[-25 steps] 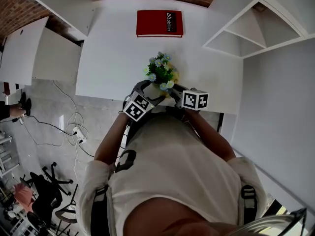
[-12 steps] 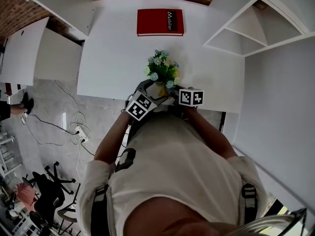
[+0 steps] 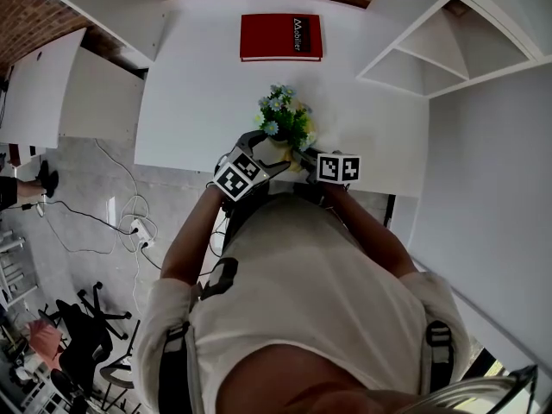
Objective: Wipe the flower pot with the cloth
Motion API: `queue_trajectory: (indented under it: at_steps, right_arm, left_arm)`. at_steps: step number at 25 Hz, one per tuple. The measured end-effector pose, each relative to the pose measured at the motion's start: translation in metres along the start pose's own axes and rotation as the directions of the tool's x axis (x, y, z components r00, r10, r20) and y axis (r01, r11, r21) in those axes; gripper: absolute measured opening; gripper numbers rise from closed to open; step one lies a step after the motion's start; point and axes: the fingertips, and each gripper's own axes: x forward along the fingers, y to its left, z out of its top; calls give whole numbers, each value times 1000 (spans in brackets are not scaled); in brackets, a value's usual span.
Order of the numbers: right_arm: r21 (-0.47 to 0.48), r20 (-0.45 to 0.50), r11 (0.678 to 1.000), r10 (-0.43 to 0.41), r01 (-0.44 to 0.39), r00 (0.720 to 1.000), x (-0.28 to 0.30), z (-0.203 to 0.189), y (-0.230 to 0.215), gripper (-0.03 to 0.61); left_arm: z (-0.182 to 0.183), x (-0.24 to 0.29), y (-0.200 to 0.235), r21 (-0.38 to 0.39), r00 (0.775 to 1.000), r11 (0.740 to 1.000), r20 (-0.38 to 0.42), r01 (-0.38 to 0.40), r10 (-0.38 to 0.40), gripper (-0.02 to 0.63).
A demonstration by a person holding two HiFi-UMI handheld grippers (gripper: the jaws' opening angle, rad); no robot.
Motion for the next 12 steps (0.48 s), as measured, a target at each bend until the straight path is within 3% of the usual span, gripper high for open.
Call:
queue_trajectory:
  at_steps: [8,12]
  right_arm:
    - [58,49,991,115,-118,992,-14,23,31,95]
    - [32,89,987,154,-157,984,-20,38,47,97]
  left_arm:
    - [-4,16,-10,28,1000,1000,15,4,-5,360]
    - [4,16,-16,-52,998,998,46,46,-44,360]
